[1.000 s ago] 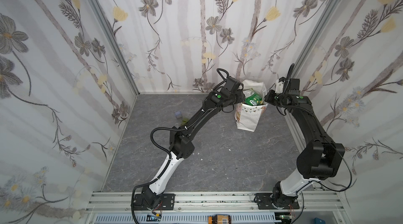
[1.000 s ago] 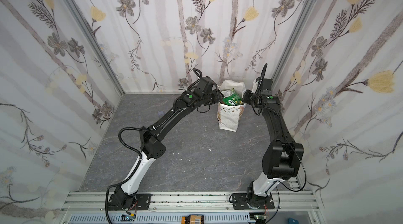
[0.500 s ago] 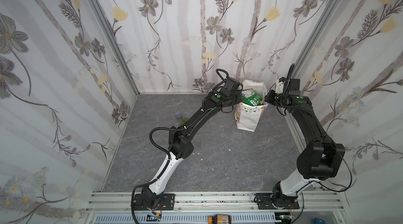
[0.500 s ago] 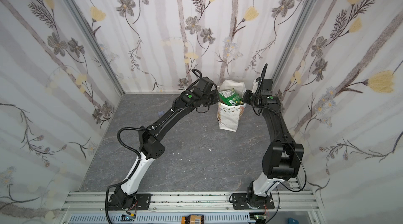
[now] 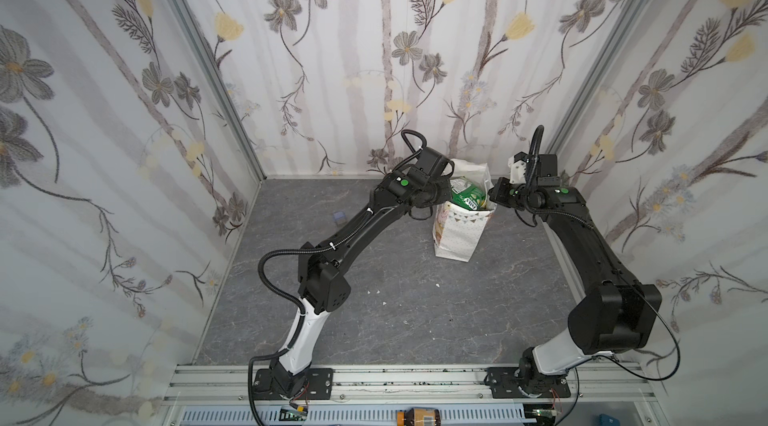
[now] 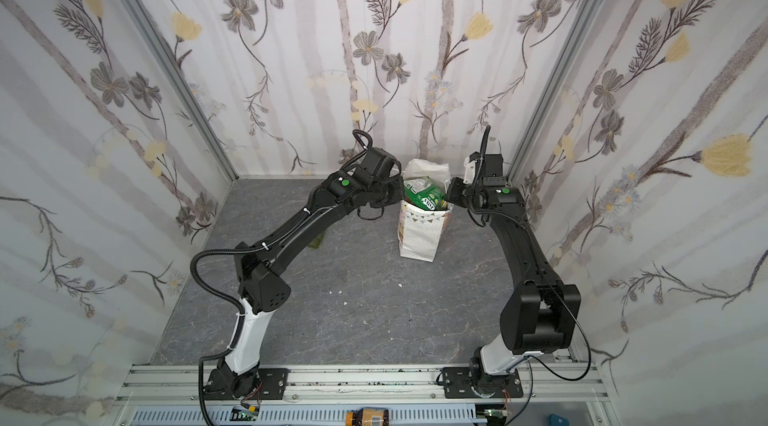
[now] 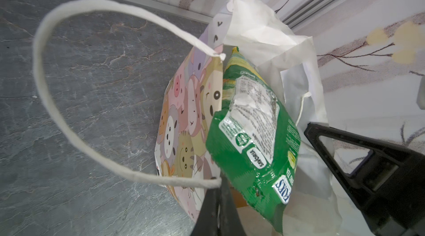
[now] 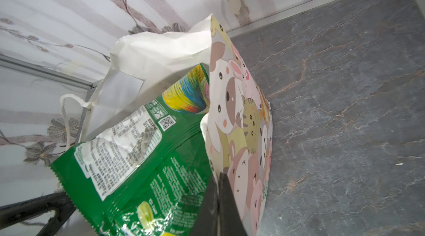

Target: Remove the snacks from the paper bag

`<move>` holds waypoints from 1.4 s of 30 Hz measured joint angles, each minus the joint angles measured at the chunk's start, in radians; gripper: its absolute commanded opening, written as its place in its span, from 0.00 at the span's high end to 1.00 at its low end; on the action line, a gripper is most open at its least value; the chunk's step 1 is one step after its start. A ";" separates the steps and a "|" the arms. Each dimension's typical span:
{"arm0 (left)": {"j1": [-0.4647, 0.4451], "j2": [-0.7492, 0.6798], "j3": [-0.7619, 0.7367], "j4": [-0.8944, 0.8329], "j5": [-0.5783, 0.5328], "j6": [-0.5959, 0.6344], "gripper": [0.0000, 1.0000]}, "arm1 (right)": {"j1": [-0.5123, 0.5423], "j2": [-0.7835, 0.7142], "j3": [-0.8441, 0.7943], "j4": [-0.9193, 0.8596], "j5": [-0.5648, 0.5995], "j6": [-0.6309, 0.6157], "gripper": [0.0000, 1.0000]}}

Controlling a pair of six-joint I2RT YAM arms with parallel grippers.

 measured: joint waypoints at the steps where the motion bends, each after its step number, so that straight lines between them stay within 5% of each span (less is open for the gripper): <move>1: 0.000 -0.043 -0.059 0.007 -0.010 0.000 1.00 | 0.017 -0.013 -0.015 0.002 -0.005 0.003 0.98; 10: -0.002 -0.421 -0.558 0.103 -0.075 -0.026 1.00 | 0.205 -0.135 -0.148 0.048 -0.004 0.092 1.00; 19: -0.011 -0.731 -0.891 0.128 -0.136 -0.063 1.00 | 0.391 -0.182 -0.215 0.122 0.019 0.176 1.00; 29: -0.011 -0.923 -1.049 0.122 -0.197 -0.077 1.00 | 0.523 -0.201 -0.243 0.143 0.062 0.229 0.90; 36: -0.010 -0.941 -1.072 0.134 -0.217 -0.082 0.74 | 0.542 -0.201 -0.253 0.220 0.067 0.254 0.76; 42: -0.010 -0.975 -1.069 0.134 -0.239 -0.076 0.67 | 0.542 -0.228 -0.238 0.220 0.097 0.254 0.59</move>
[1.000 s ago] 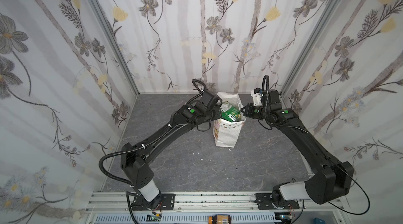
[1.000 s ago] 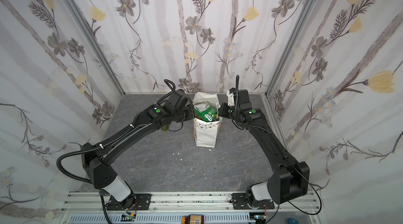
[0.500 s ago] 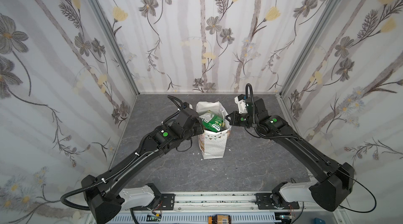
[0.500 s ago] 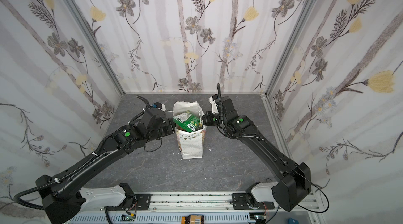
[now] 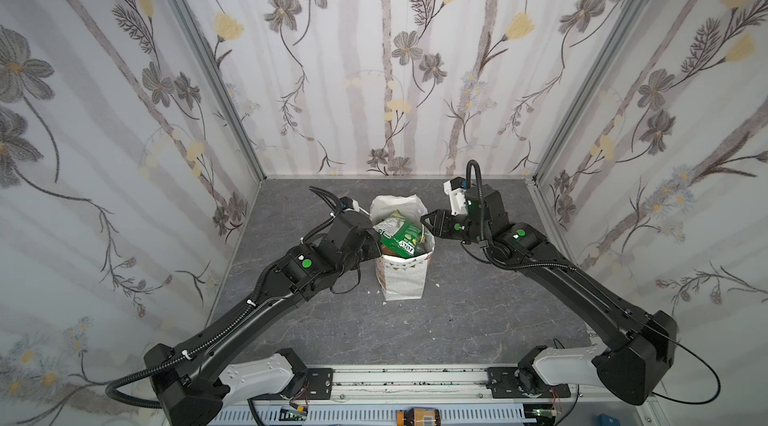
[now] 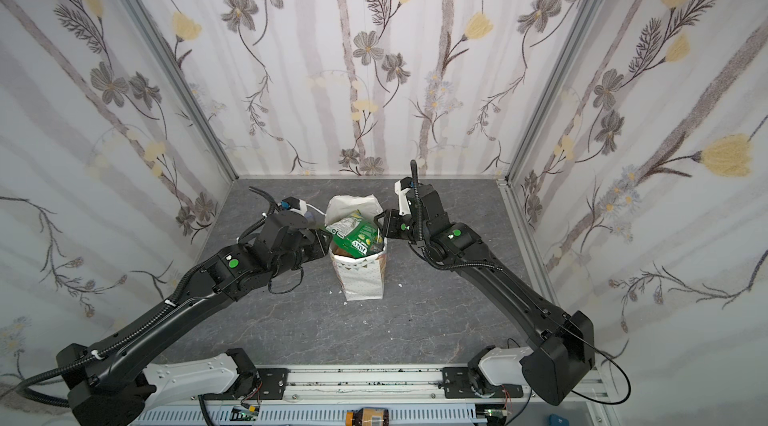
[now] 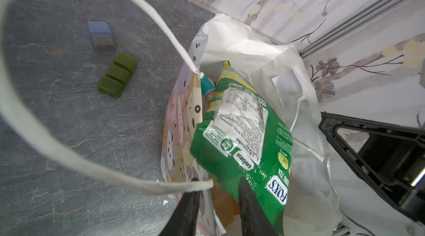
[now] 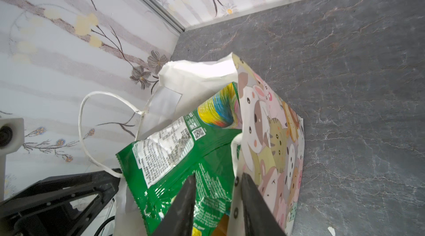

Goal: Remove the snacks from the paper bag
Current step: 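Lift the green pack out with left gripper while right releases rim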

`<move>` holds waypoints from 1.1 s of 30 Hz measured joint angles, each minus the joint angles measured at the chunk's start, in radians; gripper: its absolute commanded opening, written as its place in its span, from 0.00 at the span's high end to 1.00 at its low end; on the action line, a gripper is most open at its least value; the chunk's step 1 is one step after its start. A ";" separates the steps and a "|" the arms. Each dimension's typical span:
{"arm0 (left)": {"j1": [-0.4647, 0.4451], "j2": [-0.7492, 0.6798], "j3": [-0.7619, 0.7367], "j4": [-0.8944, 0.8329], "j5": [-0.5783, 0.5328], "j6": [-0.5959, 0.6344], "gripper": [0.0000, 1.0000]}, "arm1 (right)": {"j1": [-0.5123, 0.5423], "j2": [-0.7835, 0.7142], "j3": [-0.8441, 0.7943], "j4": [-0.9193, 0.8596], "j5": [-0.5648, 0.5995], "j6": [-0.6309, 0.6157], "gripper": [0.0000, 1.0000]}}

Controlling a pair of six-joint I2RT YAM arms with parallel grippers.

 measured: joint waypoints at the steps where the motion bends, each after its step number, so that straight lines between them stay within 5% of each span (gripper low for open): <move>1: 0.000 -0.006 0.003 0.000 -0.006 0.003 0.67 | 0.000 -0.008 0.006 -0.003 0.006 0.000 0.57; 9: 0.001 -0.056 0.084 -0.018 -0.054 0.094 0.59 | 0.000 -0.082 0.059 -0.019 0.074 -0.018 0.46; 15: 0.001 -0.040 0.246 -0.070 -0.016 0.394 0.51 | 0.000 -0.158 0.087 -0.023 0.083 -0.062 0.33; 24: 0.003 0.262 0.610 -0.362 0.195 0.848 0.38 | -0.001 -0.227 0.100 -0.071 0.064 -0.149 0.10; 28: 0.014 0.340 0.655 -0.447 0.266 0.938 0.31 | -0.001 -0.265 0.072 -0.092 0.045 -0.172 0.01; 33: 0.036 0.399 0.657 -0.472 0.315 0.986 0.20 | -0.001 -0.300 0.041 -0.112 0.037 -0.180 0.00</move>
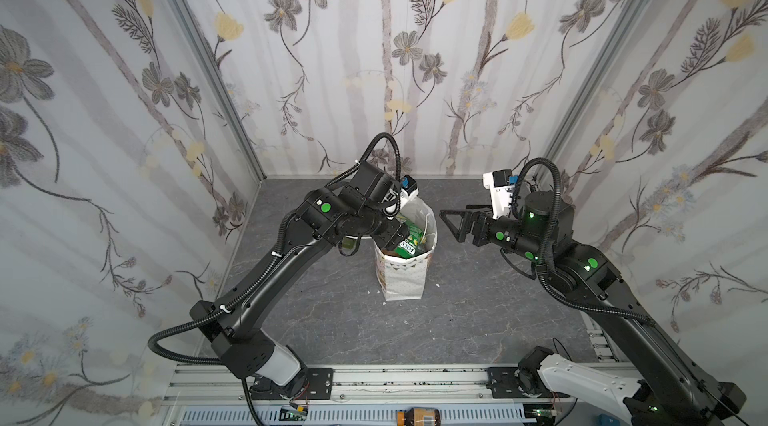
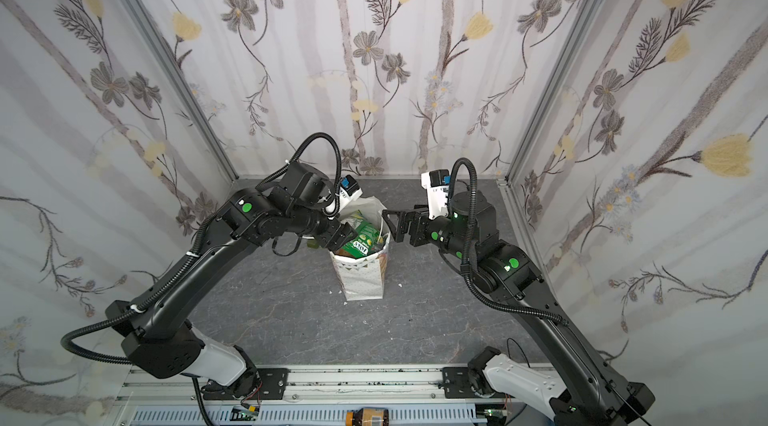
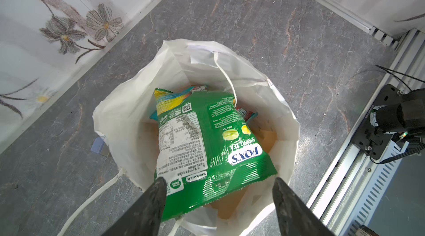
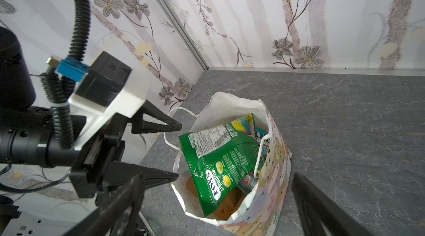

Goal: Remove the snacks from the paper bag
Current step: 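Lift the green pack out with left gripper while right releases rim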

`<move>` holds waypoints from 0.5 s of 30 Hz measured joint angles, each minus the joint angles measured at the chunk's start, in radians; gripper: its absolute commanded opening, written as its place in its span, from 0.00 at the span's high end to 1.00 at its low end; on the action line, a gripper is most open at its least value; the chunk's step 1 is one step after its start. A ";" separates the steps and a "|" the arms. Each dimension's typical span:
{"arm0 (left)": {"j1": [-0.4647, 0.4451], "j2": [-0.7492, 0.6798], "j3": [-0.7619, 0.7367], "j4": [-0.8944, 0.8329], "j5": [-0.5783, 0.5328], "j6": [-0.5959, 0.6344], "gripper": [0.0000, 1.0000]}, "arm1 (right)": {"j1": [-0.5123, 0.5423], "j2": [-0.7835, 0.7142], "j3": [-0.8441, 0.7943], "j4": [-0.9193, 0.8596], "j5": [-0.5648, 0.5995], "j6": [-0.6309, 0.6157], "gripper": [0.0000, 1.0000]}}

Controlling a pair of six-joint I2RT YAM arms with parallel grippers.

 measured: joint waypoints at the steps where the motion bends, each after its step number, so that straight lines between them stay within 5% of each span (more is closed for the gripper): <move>1: 0.005 0.016 0.002 -0.001 0.008 0.008 0.17 | 0.000 -0.004 -0.005 0.000 0.000 -0.003 0.00; 11: 0.030 0.161 0.015 -0.007 0.034 0.060 0.11 | 0.000 -0.003 -0.017 -0.013 0.001 -0.006 0.00; 15: 0.030 0.195 0.010 -0.007 0.049 0.071 0.21 | 0.000 -0.005 -0.017 -0.032 0.001 -0.006 0.00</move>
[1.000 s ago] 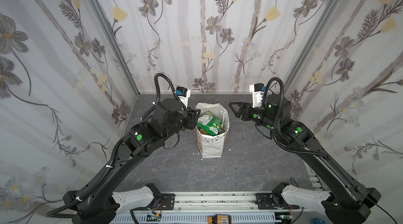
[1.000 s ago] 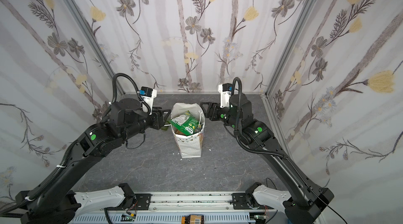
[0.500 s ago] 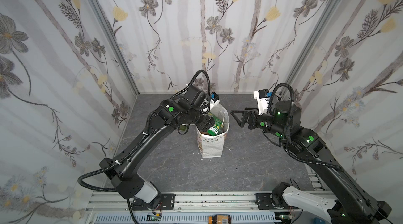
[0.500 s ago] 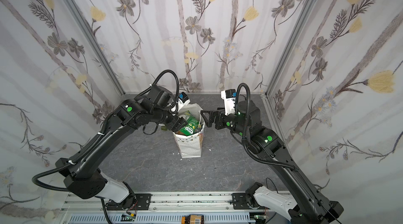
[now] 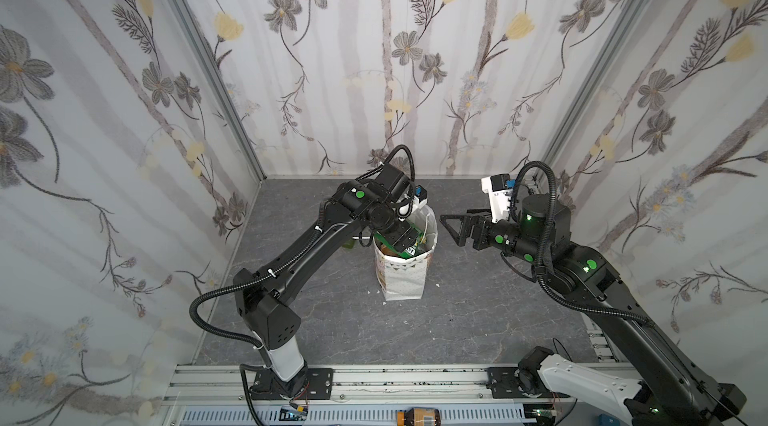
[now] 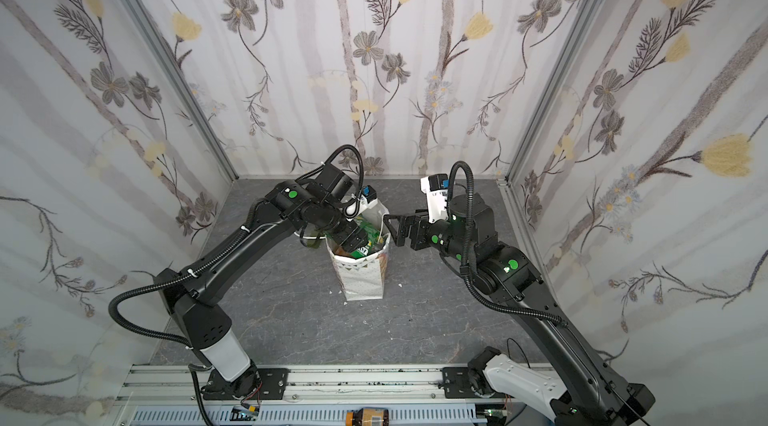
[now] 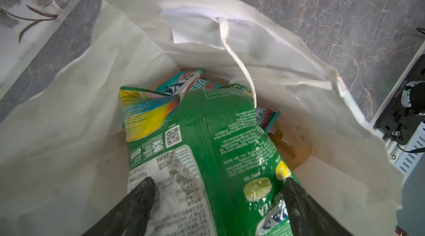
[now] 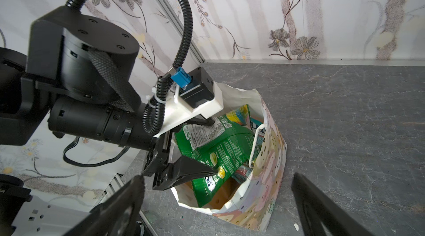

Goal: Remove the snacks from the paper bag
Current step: 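Lift the green pack out with left gripper while right releases rim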

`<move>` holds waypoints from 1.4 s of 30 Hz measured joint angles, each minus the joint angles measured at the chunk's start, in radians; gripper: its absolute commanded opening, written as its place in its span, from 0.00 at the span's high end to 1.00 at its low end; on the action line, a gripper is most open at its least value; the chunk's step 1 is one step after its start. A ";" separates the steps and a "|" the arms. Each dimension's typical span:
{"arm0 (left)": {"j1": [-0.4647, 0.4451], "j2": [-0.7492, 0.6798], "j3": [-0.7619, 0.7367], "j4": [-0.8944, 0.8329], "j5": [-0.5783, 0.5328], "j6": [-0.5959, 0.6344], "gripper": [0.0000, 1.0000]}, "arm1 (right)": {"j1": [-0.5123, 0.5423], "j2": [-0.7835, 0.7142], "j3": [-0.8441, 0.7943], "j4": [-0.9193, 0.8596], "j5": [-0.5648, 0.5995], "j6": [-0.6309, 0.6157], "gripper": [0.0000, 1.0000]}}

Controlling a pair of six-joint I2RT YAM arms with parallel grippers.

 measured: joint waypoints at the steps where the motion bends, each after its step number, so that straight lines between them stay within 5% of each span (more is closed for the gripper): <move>1: 0.000 0.006 -0.006 0.002 0.000 0.002 0.27 | 0.000 -0.002 0.000 -0.004 0.000 0.000 0.00; 7: 0.000 0.016 -0.063 0.029 -0.029 0.005 0.60 | 0.000 -0.035 -0.002 -0.010 0.004 0.000 0.00; 19: 0.000 -0.094 -0.174 0.129 -0.045 0.017 1.00 | 0.000 -0.046 -0.002 -0.008 0.012 0.019 0.00; 36: 0.001 -0.260 -0.178 0.290 -0.091 0.074 1.00 | 0.000 -0.120 0.005 0.037 0.096 0.055 0.00; 42: 0.001 -0.323 -0.157 0.358 -0.096 0.097 1.00 | -0.001 -0.178 -0.017 0.146 0.154 -0.032 0.00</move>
